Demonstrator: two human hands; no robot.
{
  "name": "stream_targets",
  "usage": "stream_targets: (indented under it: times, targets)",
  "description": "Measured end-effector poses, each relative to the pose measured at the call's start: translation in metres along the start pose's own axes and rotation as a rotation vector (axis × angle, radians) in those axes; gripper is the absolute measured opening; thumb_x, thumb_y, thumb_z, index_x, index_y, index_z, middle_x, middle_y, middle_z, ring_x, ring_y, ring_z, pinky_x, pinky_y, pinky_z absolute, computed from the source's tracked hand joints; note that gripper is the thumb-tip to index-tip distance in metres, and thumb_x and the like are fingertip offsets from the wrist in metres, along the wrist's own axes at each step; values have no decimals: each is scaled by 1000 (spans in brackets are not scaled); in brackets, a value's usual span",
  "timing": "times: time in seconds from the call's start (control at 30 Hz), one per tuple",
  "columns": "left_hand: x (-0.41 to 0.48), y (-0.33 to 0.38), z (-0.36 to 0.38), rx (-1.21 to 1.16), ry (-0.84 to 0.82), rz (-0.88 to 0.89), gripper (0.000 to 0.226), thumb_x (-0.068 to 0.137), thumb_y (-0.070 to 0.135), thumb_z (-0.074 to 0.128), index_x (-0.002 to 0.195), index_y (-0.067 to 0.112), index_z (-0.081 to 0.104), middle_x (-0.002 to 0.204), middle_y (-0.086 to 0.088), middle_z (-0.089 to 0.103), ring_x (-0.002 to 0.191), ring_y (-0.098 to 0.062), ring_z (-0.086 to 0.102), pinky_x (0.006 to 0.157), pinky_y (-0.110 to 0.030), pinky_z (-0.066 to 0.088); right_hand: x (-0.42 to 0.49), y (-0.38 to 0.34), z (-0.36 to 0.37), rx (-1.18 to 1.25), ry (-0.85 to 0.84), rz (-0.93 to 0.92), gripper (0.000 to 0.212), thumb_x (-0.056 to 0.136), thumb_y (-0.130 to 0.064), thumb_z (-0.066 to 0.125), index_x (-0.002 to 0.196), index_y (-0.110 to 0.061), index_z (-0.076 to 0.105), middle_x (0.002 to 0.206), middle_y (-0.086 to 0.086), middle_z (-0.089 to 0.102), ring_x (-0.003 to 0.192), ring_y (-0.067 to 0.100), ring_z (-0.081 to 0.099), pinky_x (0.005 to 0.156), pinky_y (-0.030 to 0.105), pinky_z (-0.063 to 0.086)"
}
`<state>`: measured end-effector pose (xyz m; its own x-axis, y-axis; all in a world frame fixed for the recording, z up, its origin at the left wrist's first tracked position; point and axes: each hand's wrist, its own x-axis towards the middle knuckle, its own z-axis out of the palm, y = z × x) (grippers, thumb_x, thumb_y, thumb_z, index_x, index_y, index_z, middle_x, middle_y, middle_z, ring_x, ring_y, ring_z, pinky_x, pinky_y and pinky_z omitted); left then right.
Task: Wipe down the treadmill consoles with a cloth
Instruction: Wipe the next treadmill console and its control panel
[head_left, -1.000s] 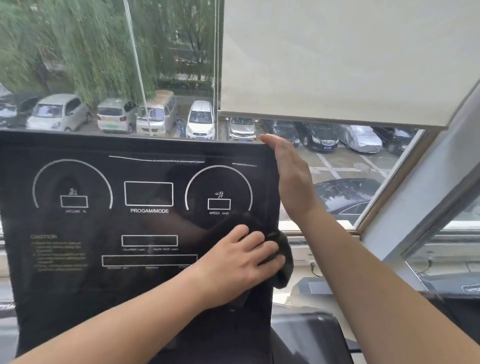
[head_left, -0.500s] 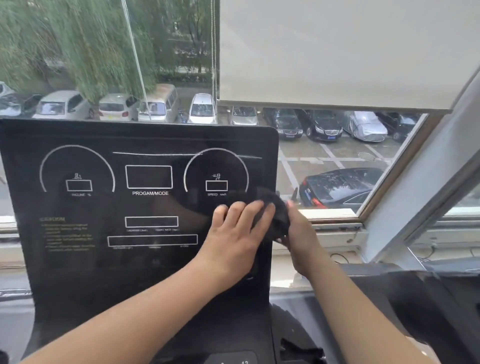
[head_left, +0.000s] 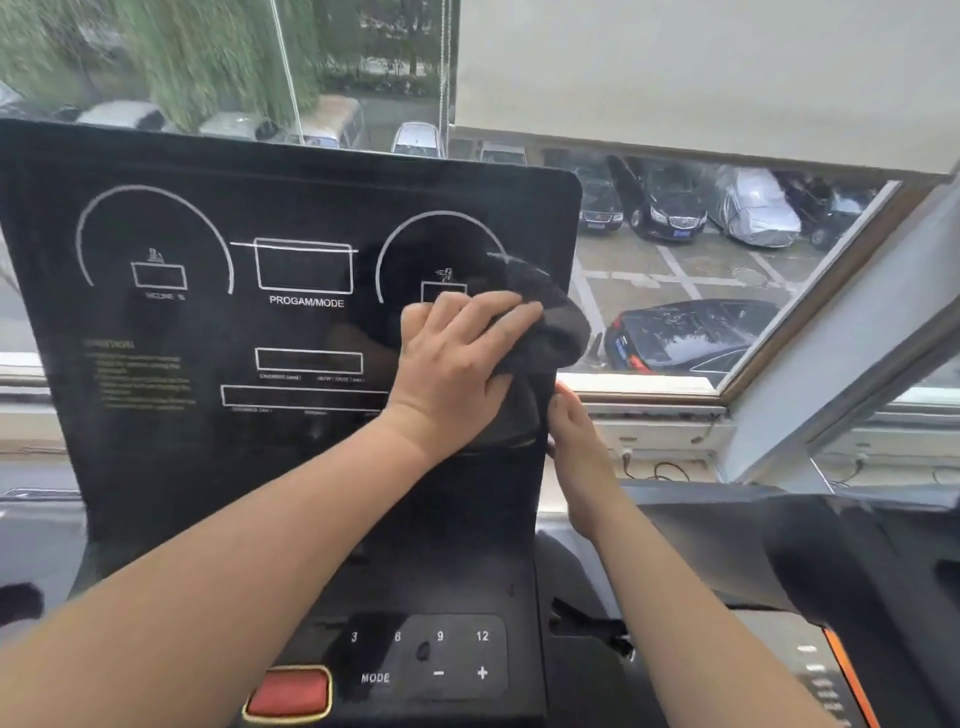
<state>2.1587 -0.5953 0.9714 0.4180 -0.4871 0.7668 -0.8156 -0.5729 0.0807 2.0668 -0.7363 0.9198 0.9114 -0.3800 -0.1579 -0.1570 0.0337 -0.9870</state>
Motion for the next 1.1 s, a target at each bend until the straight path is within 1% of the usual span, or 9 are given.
stream_targets:
  times: [0.1, 0.17, 0.27, 0.4, 0.57, 0.67, 0.87, 0.97, 1.1]
  targets:
    - [-39, 9, 11, -1, -87, 109, 60, 72, 12, 76, 132, 23, 71, 132, 5, 68, 104, -27, 64, 83, -45, 41, 2, 8, -8, 128, 20, 43, 31, 111, -39, 37, 129, -35, 63, 114, -15, 77, 112, 5, 68, 92, 23, 53]
    - [-60, 9, 14, -10, -164, 154, 61, 71, 10, 75, 131, 24, 71, 133, 6, 67, 103, -26, 64, 82, -44, 41, 1, 11, -11, 247, 19, 112, 52, 111, -51, 28, 135, -23, 64, 124, 1, 75, 122, 17, 67, 109, 38, 47]
    - [-76, 9, 11, -4, -252, 236, 58, 75, 9, 66, 130, 25, 70, 132, 6, 67, 102, -26, 64, 83, -44, 41, 0, 9, -11, 279, -13, 134, 67, 107, -61, 19, 137, -21, 63, 129, 7, 73, 124, 26, 67, 111, 48, 47]
    - [-43, -1, -4, 86, -249, 371, 50, 84, 13, 52, 129, 27, 69, 126, 6, 68, 103, -26, 64, 85, -45, 40, -1, 12, -6, 214, 19, 73, 57, 109, -56, 26, 131, -24, 68, 122, 0, 76, 121, 19, 68, 107, 41, 49]
    - [21, -11, -20, 86, -40, -20, 58, 75, 21, 72, 133, 29, 69, 131, 9, 65, 112, -29, 60, 88, -47, 39, 1, 16, -2, 150, 49, 29, 67, 105, -65, 17, 140, -27, 61, 132, -11, 70, 126, 8, 62, 111, 39, 43]
    - [17, -3, -13, 35, 5, -85, 56, 75, 21, 74, 130, 27, 71, 129, 9, 67, 110, -29, 61, 87, -45, 41, 3, 21, -1, 175, 89, 17, 66, 107, -62, 17, 140, -26, 61, 130, -11, 72, 124, 8, 63, 111, 40, 44]
    - [-53, 19, 10, -12, -46, -41, 50, 72, 16, 72, 119, 28, 77, 122, 12, 71, 99, -25, 66, 80, -46, 44, 3, 23, 6, 200, 167, 12, 38, 111, -40, 37, 112, -27, 74, 109, -4, 79, 102, 10, 71, 78, 21, 55]
    - [-78, 28, 15, -9, -107, -26, 49, 72, 14, 70, 118, 29, 77, 120, 11, 71, 98, -26, 67, 79, -45, 45, 3, 23, 8, 243, 175, 35, 40, 110, -39, 40, 101, -20, 74, 98, 3, 77, 94, 17, 68, 80, 28, 52]
    - [-82, 26, 12, -36, -151, -16, 50, 71, 13, 72, 118, 28, 76, 120, 10, 71, 100, -26, 66, 80, -45, 45, -2, 21, 7, 240, 167, 41, 40, 109, -40, 42, 92, -27, 76, 96, 2, 77, 97, 18, 68, 87, 34, 50]
